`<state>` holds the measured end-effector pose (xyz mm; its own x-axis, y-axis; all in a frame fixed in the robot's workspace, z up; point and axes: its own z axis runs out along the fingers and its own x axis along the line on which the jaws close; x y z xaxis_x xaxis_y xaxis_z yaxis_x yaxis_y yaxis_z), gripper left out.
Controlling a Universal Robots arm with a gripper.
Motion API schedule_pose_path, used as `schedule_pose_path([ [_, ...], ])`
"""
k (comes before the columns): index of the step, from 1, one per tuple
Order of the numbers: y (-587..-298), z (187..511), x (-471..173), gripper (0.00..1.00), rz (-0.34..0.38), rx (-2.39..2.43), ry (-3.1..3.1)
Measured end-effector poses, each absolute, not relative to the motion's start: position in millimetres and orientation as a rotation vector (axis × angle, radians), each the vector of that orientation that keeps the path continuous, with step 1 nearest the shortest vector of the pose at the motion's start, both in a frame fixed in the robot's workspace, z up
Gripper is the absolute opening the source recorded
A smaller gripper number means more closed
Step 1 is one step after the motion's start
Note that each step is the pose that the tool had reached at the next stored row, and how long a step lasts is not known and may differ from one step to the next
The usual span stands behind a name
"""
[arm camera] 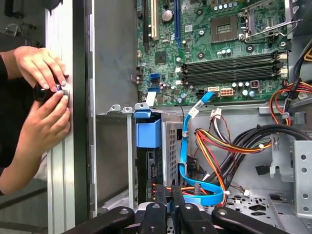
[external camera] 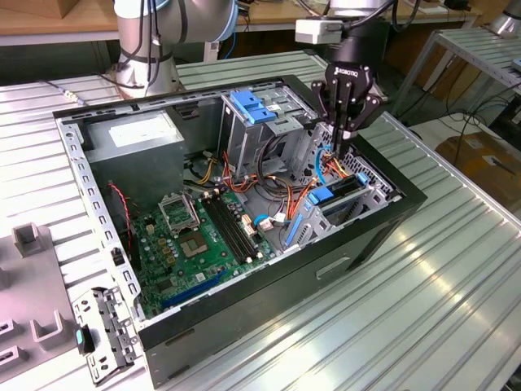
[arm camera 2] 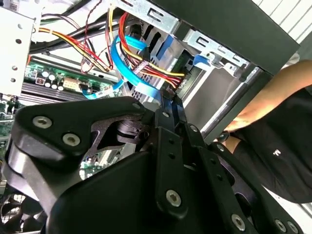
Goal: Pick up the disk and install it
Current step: 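Insert the second disk wire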
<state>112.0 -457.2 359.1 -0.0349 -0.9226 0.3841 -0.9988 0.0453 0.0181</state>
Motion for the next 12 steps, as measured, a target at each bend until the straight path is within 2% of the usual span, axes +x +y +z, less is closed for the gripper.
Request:
schedule_pose_path([
  [12,-470.2,355.2,100.1,0.16,0.309,2.009,-2.083],
])
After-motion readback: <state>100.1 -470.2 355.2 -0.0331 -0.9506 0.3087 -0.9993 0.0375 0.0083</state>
